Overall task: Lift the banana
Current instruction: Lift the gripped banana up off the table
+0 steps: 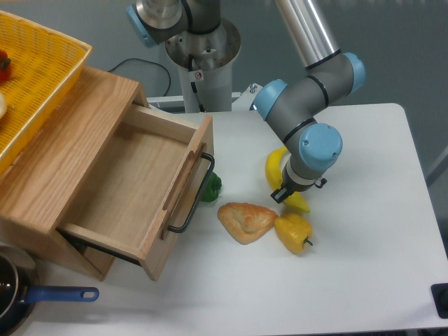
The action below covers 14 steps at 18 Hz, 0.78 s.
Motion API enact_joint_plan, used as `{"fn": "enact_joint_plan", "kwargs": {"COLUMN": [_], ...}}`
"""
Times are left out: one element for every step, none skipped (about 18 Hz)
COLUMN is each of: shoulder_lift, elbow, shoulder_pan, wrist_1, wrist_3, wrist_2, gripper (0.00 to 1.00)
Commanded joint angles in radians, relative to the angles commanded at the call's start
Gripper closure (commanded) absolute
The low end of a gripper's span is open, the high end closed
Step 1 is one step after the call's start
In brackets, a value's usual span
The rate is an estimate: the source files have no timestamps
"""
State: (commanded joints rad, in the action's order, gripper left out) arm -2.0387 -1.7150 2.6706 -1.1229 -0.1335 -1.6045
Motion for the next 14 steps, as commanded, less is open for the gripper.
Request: {"fn": "enact_joint_plan", "kwargs": {"shoulder_lift": [0.0,0.0,0.002,0.005,0.008,0.012,0.017,0.018,0.021,0.025,0.034,0.044,0.054,0.064], "elbow": [0.0,0.0,0.003,0.009,0.018,0.028,0.038,0.052,0.067,0.071,0.075,0.077,0.078,0.086], "shoulder_pan": [0.0,0.0,0.0,0.0,-0.002,-0.005,-0.008,-0.018,-0.034,-0.034,-0.035,-0.035,-0.035,-0.035], "wrist_1": [0.0,0.0,0.0,-0.002,-0.002,-0.002,-0.003,-0.002,-0.002,-0.002,-0.002,-0.003,-0.005,-0.008], "wrist_3": [0.0,0.002,0.002,0.002,0.006,0.014,0.017,0.028,0.047,0.066,0.086,0.115,0.147,0.176], "wrist_2": [-0.002,-0.002,-0.002,-0.011,-0.017,-0.02,-0.018,-0.018,-0.018,-0.018,-0.018,-0.02,-0.02,-0.02], "gripper": [0.9,0.91,0.91,0.91,0.91,0.91,0.91,0.91,0.91,0.91,0.91,0.91,0.91,0.91]}}
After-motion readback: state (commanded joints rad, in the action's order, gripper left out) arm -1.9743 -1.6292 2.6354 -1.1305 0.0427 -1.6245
